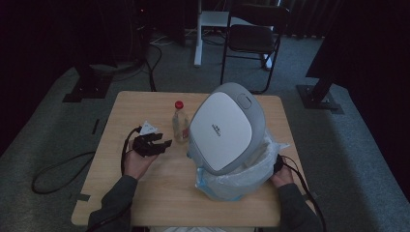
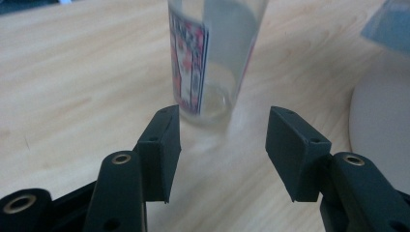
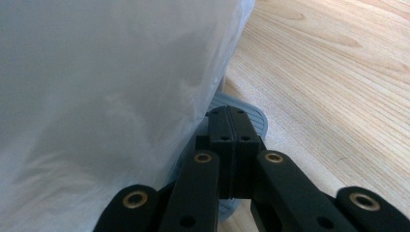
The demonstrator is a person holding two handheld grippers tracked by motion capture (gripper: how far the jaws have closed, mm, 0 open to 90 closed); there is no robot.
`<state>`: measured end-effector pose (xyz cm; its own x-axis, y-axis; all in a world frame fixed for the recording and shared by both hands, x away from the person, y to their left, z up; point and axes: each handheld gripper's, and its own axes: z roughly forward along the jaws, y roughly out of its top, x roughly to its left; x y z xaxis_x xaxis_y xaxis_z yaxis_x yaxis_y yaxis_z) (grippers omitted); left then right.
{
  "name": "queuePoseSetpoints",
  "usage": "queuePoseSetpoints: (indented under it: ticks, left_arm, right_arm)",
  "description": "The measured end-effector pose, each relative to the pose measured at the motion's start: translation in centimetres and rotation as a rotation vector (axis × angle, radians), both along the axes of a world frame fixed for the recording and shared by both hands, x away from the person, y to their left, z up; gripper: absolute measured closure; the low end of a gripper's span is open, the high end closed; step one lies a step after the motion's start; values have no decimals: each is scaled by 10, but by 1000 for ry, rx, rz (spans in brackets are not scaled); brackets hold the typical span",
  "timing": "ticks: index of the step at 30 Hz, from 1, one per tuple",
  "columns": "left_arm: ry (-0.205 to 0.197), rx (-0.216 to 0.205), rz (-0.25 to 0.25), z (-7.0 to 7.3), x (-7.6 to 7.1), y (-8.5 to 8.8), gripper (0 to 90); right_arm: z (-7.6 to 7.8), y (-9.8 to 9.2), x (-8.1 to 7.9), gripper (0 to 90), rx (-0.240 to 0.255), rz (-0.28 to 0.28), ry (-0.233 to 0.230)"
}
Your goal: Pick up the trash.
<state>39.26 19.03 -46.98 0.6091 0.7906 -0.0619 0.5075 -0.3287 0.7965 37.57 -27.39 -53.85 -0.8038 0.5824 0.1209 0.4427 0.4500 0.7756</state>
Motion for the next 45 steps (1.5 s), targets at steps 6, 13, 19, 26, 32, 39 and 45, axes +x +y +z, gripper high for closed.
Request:
queuePoseSetpoints:
  ticks: [6,13,19,26,32,39,45]
  left_arm:
    - [-40,-28,-5,22,13,-3,474]
    - [-76,-72,-11,44,25,-6,480]
    - [-102,-79,-34,61,36,-14,500]
    - [-116,-63,-49,70,50,-30,500]
    - [-120,-69,-55,71,60,-38,543]
    - [-124,-61,-43,72,62,-40,598]
    - [-131,-65,-52,72,62,-40,602]
  right_arm:
    - [0,0,0,900,0,0,-1]
    - [0,0,0,900,1,-1,0]
    - [0,0,0,900,2,-2,1]
    - [0,0,0,900,6,-4,1]
    - [-1,-1,0,900,9,-2,2]
    - [-1,-1,0,900,11,-2,2]
    - [-1,-1,0,900,11,-2,1]
